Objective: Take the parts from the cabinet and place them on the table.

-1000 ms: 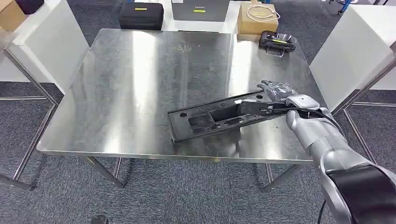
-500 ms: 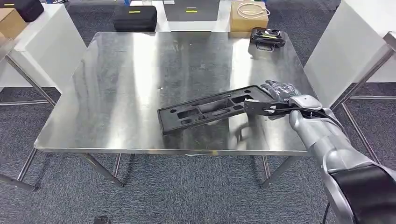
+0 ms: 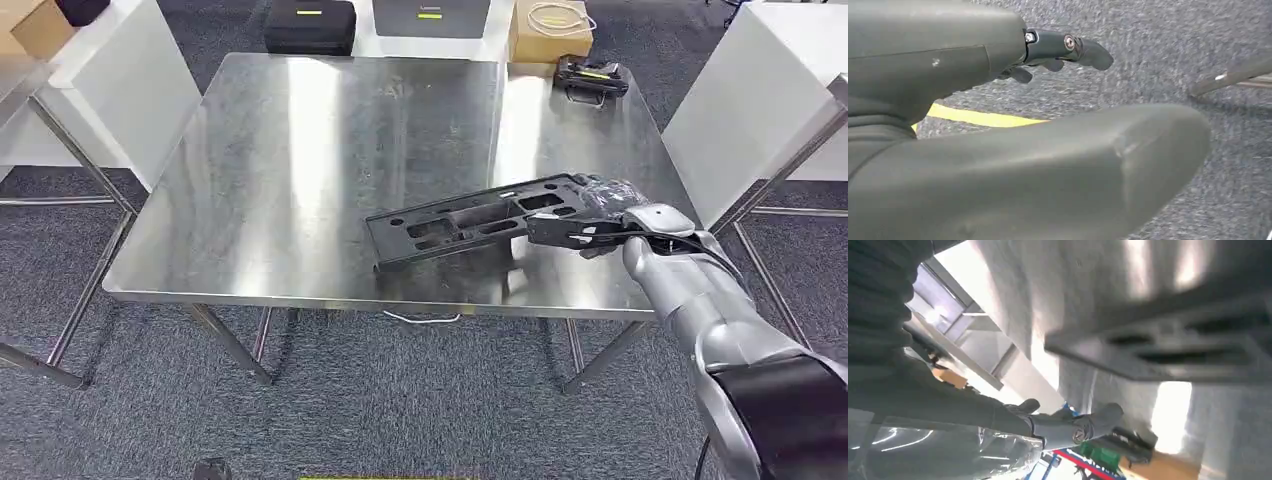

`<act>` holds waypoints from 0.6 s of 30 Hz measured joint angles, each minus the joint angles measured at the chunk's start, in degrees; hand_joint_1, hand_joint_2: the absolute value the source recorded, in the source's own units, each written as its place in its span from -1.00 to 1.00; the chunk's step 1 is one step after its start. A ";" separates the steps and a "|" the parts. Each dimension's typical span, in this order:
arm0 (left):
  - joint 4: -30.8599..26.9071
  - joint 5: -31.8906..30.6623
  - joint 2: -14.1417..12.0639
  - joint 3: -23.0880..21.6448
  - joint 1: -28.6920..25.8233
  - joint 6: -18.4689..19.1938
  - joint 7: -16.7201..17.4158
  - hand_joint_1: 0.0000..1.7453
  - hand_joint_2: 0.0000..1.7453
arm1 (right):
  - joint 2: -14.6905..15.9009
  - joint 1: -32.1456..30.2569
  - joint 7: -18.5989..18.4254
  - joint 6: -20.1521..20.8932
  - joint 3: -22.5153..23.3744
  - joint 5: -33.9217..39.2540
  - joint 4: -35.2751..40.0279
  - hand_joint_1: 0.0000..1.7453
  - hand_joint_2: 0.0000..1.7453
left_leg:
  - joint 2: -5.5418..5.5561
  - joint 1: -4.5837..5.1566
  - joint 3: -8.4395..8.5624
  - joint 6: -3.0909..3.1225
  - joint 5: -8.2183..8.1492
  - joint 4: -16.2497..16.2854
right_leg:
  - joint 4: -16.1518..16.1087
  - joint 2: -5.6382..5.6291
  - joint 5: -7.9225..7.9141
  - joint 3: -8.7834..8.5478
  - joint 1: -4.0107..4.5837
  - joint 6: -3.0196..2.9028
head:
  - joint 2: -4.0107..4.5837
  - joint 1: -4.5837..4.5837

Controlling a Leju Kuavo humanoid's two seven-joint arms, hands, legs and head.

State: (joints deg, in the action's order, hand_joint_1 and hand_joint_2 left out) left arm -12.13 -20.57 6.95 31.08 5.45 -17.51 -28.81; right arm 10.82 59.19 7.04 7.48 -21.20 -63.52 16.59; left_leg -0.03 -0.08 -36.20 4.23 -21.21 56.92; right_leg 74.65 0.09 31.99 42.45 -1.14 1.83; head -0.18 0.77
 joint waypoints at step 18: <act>-0.02 0.00 0.20 0.57 -0.23 -0.31 0.04 -1.00 -1.00 | -0.24 0.07 -4.09 -2.01 -0.31 -1.79 -0.13 -1.00 1.00 | 0.22 -1.29 -3.68 -4.61 -6.34 15.47 | -18.26 -0.03 -9.62 -7.11 -0.64 -1.63 | 0.00 0.15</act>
State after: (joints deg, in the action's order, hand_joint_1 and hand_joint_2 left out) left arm -12.15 -20.57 7.15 31.65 5.22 -17.81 -28.76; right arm 10.58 59.26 2.95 5.46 -21.51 -65.31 16.46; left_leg 0.19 -1.37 -39.88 -0.38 -27.55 72.39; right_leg 56.38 0.06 22.37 35.34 -1.78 0.20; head -0.17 0.92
